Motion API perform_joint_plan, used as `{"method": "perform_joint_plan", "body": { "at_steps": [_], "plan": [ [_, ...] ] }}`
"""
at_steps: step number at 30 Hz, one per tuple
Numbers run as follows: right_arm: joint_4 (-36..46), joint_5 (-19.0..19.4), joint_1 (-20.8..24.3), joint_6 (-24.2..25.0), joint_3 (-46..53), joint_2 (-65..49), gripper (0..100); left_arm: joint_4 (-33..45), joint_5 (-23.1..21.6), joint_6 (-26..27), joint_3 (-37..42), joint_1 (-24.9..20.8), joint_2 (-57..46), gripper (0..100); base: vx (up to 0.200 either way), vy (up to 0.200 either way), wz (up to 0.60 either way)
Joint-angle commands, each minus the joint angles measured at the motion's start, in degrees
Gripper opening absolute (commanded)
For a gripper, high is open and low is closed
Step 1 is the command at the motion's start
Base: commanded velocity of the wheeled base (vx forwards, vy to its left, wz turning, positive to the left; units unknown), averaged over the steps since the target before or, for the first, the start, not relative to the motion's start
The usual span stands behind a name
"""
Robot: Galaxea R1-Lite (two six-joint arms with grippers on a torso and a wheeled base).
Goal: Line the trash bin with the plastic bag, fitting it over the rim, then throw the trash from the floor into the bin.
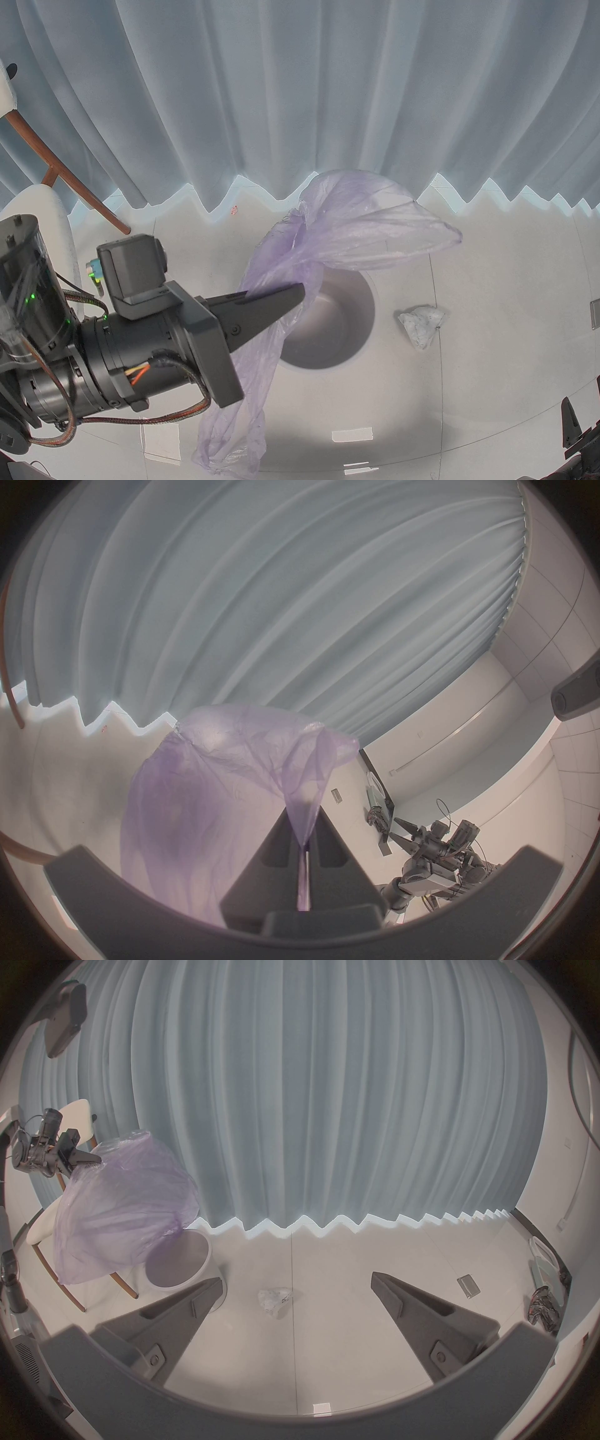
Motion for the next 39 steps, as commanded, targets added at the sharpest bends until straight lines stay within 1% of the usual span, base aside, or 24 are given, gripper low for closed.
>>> {"method": "perform_joint_plan", "body": {
  "at_steps": [1,7,16,24,29,33,36,38,39],
  "plan": [
    [0.0,0.0,0.0,0.0,1.0,-1.0,100,-1.8,-0.1,-0.1,0.4,-2.4,0.5,0,0.000,0.000,0.00],
    [0.0,0.0,0.0,0.0,1.0,-1.0,100,-5.9,-0.1,0.1,0.5,-3.9,2.7,0,0.000,0.000,0.00],
    [0.0,0.0,0.0,0.0,1.0,-1.0,100,-6.4,0.0,-0.1,0.5,-4.4,3.0,0,0.000,0.000,0.00],
    [0.0,0.0,0.0,0.0,1.0,-1.0,100,-6.5,0.0,0.0,0.6,-3.6,3.6,0,0.000,0.000,0.00],
    [0.0,0.0,0.0,0.0,1.0,-1.0,100,-6.4,-0.4,-0.3,1.2,-0.7,3.9,0,0.000,0.000,0.00],
    [0.0,0.0,0.0,0.0,1.0,-1.0,100,-6.4,-3.7,-0.5,1.6,2.2,3.9,0,0.000,0.000,0.00],
    [0.0,0.0,0.0,0.0,1.0,-1.0,100,-6.5,-7.5,-0.5,3.5,5.6,3.9,0,0.000,0.000,0.00],
    [0.0,0.0,0.0,0.0,1.0,-1.0,100,-6.6,-8.2,-0.5,3.7,6.2,3.9,0,0.000,0.000,0.00],
    [0.0,0.0,0.0,0.0,1.0,-1.0,100,-7.2,-10.3,-0.6,4.5,7.7,4.1,0,0.000,0.000,0.00]
  ]
}}
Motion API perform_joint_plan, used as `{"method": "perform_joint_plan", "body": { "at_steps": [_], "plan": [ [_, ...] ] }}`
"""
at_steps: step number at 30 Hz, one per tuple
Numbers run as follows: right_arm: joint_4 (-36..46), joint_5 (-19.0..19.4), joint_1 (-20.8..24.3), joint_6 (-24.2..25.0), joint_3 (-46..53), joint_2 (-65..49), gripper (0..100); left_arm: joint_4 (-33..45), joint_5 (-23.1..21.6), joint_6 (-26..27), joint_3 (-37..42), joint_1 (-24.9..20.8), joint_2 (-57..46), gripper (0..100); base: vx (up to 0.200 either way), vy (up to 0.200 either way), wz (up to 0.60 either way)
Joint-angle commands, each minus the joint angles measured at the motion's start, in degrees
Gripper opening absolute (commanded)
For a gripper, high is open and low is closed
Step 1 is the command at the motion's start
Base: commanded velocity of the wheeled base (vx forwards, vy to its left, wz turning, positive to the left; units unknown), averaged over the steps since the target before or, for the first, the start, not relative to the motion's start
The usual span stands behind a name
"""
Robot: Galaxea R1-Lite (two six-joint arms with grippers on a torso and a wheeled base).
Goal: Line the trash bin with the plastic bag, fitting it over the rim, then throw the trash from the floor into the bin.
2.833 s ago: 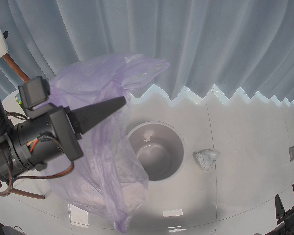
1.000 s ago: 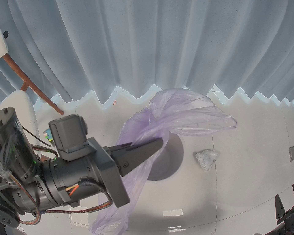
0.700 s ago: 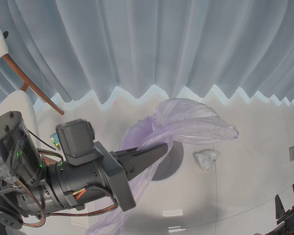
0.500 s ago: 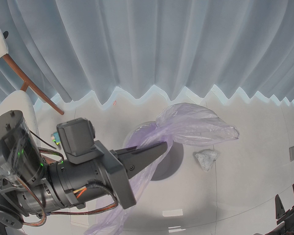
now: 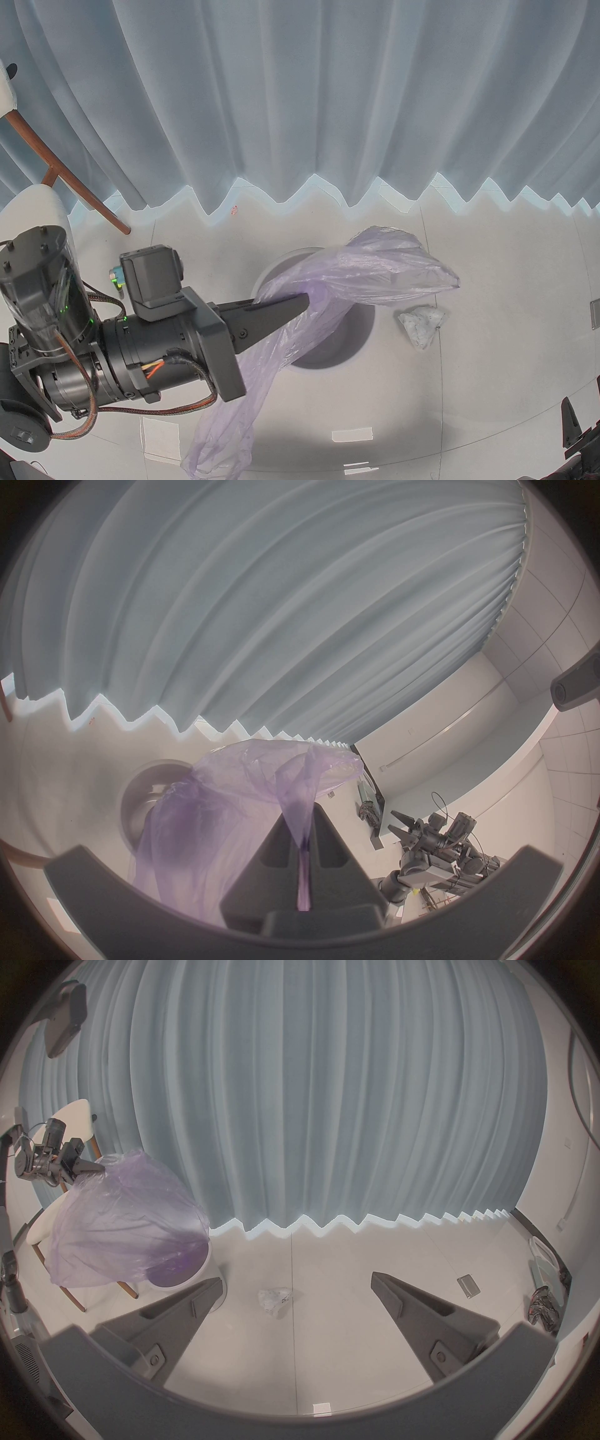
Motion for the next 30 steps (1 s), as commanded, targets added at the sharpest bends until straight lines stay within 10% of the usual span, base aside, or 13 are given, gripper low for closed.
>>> {"method": "perform_joint_plan", "body": {
  "at_steps": [1,30],
  "plan": [
    [0.0,0.0,0.0,0.0,1.0,-1.0,100,-1.1,-3.2,-0.5,1.8,3.6,0.6,0,0.000,0.000,0.00],
    [0.0,0.0,0.0,0.0,1.0,-1.0,100,-22.5,-7.1,2.2,0.7,14.5,15.9,0,0.000,0.000,0.00]
  ]
}}
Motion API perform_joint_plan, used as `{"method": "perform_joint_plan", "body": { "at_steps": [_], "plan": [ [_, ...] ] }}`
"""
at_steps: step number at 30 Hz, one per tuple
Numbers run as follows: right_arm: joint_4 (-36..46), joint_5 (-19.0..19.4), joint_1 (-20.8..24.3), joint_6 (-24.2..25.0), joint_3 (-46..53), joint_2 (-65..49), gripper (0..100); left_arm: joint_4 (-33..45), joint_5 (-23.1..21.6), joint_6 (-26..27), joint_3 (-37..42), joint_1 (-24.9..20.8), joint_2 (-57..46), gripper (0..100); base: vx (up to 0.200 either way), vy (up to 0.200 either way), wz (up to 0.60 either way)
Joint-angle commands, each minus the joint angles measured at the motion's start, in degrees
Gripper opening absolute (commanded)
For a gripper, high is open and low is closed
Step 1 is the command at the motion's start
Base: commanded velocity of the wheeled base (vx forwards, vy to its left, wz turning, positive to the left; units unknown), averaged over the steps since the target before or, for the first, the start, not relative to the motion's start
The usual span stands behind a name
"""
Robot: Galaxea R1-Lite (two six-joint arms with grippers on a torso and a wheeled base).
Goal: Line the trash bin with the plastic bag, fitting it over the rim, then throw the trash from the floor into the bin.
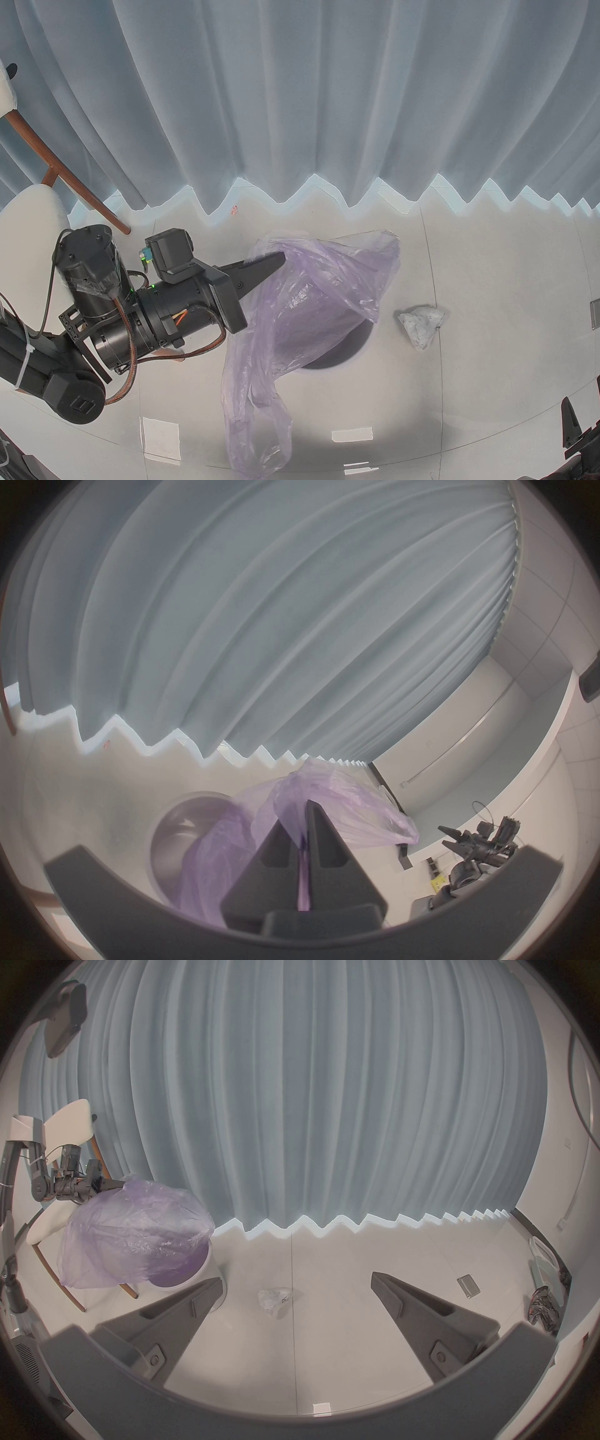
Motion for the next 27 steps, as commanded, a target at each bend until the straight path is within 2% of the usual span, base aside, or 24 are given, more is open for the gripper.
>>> {"method": "perform_joint_plan", "body": {
  "at_steps": [1,10,16,20,27],
  "plan": [
    [0.0,0.0,0.0,0.0,1.0,-1.0,100,-1.2,0.1,1.1,0.0,1.2,0.7,0,0.000,0.000,0.00],
    [0.1,0.3,0.0,0.1,1.0,-1.0,100,-6.4,0.1,1.5,0.1,1.0,0.7,0,0.000,0.000,0.00],
    [0.1,0.2,0.0,0.1,1.0,-1.0,100,-6.7,0.1,6.4,0.4,1.2,1.2,0,0.000,0.000,0.00],
    [-0.1,2.6,0.0,-3.1,1.0,-1.0,100,-6.7,0.2,6.4,0.6,1.0,1.0,0,0.000,0.000,0.00],
    [-0.1,2.7,0.0,-3.0,1.0,-1.0,100,-6.7,1.9,6.6,0.2,1.1,1.5,0,0.000,0.000,0.00]
  ]
}}
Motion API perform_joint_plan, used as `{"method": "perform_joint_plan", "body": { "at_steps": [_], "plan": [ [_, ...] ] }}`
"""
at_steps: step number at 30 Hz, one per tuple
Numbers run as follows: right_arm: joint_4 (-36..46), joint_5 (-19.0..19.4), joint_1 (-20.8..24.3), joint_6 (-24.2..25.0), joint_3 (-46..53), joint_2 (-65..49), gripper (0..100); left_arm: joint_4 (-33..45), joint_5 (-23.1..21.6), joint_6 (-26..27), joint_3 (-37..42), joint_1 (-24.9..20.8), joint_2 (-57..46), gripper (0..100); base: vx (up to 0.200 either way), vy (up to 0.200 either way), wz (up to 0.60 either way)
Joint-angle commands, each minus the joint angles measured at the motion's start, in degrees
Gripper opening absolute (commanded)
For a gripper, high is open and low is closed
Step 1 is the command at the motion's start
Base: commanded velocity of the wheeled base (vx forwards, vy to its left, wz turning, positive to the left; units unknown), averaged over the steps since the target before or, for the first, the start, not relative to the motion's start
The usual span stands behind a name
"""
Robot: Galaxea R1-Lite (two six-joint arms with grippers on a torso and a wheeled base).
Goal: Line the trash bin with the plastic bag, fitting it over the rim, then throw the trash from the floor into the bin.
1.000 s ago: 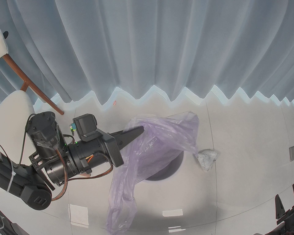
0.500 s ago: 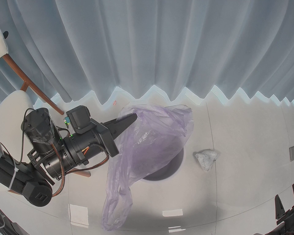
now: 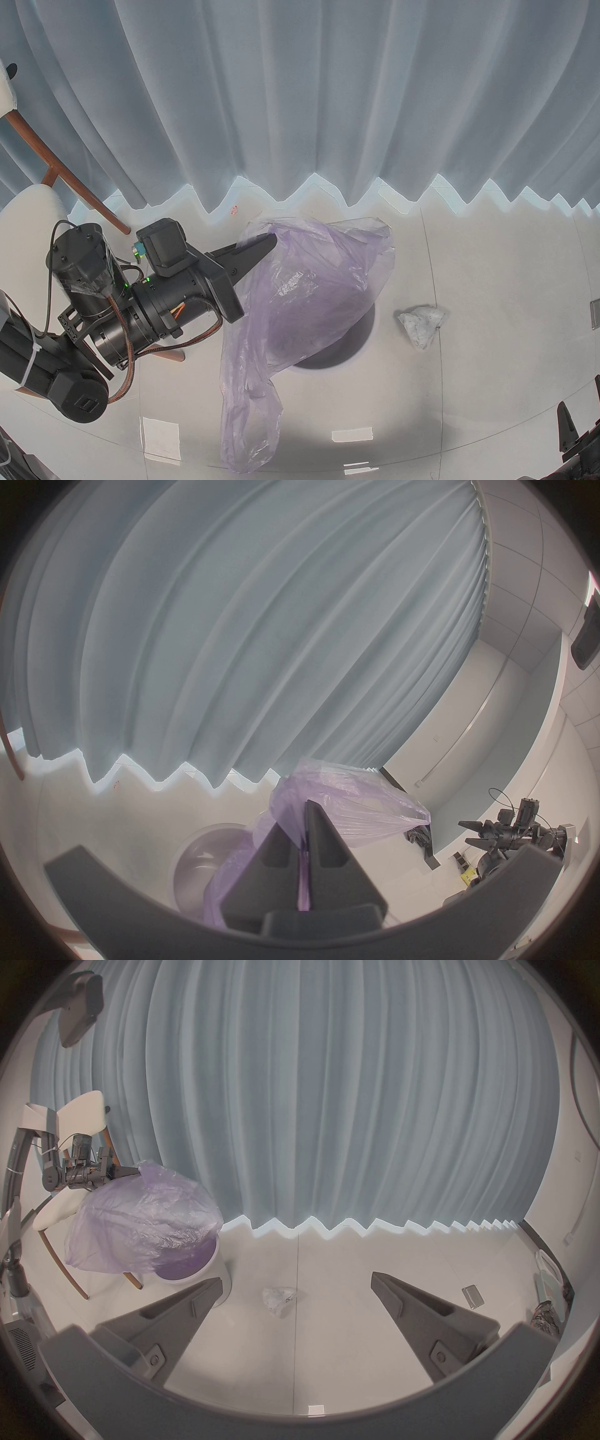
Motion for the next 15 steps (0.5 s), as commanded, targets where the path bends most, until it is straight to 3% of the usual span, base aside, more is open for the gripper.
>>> {"method": "perform_joint_plan", "body": {
  "at_steps": [1,9,15],
  "plan": [
    [-0.1,0.0,0.0,0.0,1.0,-1.0,100,0.0,0.1,0.0,0.1,0.0,0.1,0,0.000,0.000,0.00],
    [-0.1,0.1,0.0,-0.1,1.0,-1.0,100,0.0,0.2,1.3,0.1,-0.8,0.4,0,0.000,0.000,0.00],
    [-0.1,0.2,0.0,-0.2,1.0,-1.0,100,0.0,-0.1,6.6,1.9,-0.1,0.3,0,0.000,0.000,0.00]
  ]
}}
